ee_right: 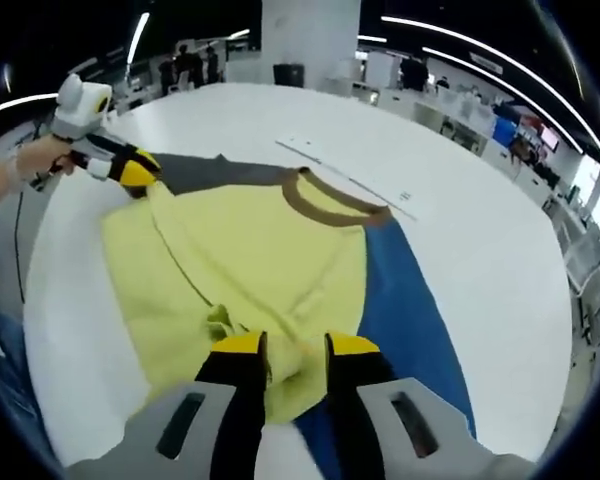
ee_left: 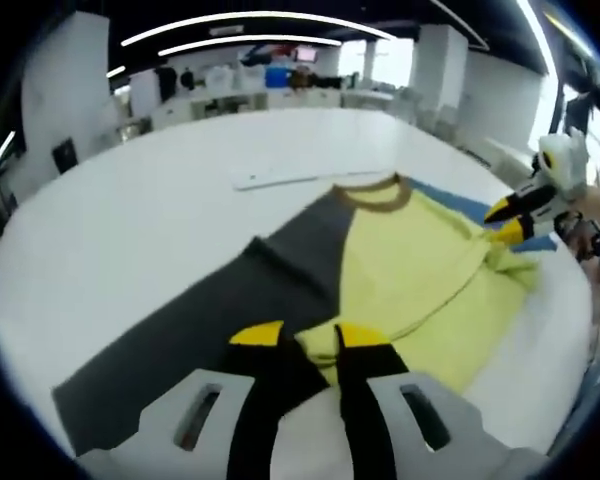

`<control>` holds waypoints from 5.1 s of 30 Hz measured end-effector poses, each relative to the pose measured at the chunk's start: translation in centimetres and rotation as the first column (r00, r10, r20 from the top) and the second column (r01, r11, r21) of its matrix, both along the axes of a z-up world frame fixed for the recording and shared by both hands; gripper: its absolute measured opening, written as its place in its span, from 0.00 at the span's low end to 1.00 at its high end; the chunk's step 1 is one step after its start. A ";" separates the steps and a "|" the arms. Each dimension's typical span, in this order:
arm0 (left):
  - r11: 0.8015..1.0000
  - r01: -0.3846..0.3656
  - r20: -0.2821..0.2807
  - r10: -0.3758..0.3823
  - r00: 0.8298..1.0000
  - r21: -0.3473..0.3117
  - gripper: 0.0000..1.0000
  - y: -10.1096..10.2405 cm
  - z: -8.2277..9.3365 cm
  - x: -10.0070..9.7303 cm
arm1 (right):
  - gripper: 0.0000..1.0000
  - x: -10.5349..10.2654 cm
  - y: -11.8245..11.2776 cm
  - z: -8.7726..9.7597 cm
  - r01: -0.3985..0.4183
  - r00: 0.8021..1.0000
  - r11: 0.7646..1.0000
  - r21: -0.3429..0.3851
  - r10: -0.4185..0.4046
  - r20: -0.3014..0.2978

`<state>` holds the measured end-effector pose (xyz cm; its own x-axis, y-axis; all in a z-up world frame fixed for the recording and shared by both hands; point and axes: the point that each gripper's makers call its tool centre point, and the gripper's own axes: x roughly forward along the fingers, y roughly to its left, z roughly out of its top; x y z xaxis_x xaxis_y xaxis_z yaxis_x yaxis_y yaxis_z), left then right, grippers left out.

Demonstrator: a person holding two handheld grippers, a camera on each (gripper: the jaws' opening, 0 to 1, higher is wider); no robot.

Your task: Fold the garment on the visible template until the final outline fits inside the template.

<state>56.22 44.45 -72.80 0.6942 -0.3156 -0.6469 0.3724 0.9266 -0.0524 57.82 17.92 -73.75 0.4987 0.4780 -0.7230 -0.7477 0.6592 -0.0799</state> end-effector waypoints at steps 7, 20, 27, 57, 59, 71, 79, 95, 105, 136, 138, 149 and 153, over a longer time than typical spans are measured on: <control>1.000 -0.008 0.029 0.008 1.000 0.000 0.20 0.5 1.3 0.1 | 0.34 0.4 -0.4 0.9 0.018 0.999 1.000 -0.004 -0.017 0.037; 0.999 -0.031 0.097 0.034 0.995 -0.032 0.28 1.5 4.5 -1.0 | 0.46 0.1 -0.9 3.0 0.042 0.996 0.999 0.029 -0.044 0.076; 1.000 -0.018 0.124 0.019 0.992 -0.014 0.34 1.5 5.8 -1.9 | 0.54 -0.6 -0.7 4.1 0.041 0.994 0.998 0.045 -0.046 0.103; 0.996 0.064 0.139 -0.073 0.988 0.066 0.59 0.1 9.2 -8.1 | 0.99 -6.6 -0.1 7.5 0.004 0.985 0.992 0.125 -0.026 0.170; 0.996 0.060 0.150 -0.070 0.986 0.071 0.60 0.2 9.6 -8.5 | 1.00 -7.1 -0.2 7.6 0.001 0.986 0.992 0.126 -0.023 0.168; 0.991 0.080 0.206 -0.100 0.973 0.103 0.66 -0.4 12.2 -9.8 | 1.00 -8.0 -0.1 10.9 -0.034 0.977 0.991 0.126 0.006 0.215; 0.985 0.111 0.238 -0.140 0.961 0.132 0.68 -1.2 14.3 -9.7 | 1.00 -8.7 -0.1 13.8 -0.068 0.967 0.992 0.110 0.038 0.253; 0.961 0.182 0.335 -0.245 0.910 0.208 0.71 -2.3 19.8 -7.3 | 1.00 -8.1 -0.3 18.4 -0.105 0.939 0.992 0.072 0.075 0.336; 0.945 0.217 0.305 -0.288 0.908 0.245 0.70 -1.8 19.1 -5.7 | 1.00 -6.9 0.0 18.2 -0.101 0.937 0.992 0.076 0.069 0.344; 0.862 0.388 0.048 -0.425 0.904 0.327 0.48 -2.2 10.0 -2.6 | 0.84 -6.0 0.8 12.5 -0.048 0.976 0.991 0.122 0.021 0.215; 0.845 0.415 0.027 -0.449 0.893 0.337 0.47 -2.3 9.3 -2.6 | 0.80 -6.0 1.0 12.3 -0.051 0.979 0.991 0.126 0.024 0.203; 0.815 0.463 -0.075 -0.469 0.880 0.348 0.42 -1.4 5.7 -1.9 | 0.63 -6.4 2.2 9.8 -0.057 0.991 0.989 0.139 0.039 0.128; 0.805 0.475 -0.102 -0.472 0.876 0.355 0.40 -1.0 4.6 -1.8 | 0.54 -6.5 2.7 9.0 -0.061 0.994 0.988 0.141 0.047 0.100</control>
<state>54.41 43.41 -68.21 0.5136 -0.3491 -0.7838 0.7707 0.5892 0.2426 51.29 20.57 -64.73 0.5327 0.6020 -0.5949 -0.7762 0.6276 -0.0600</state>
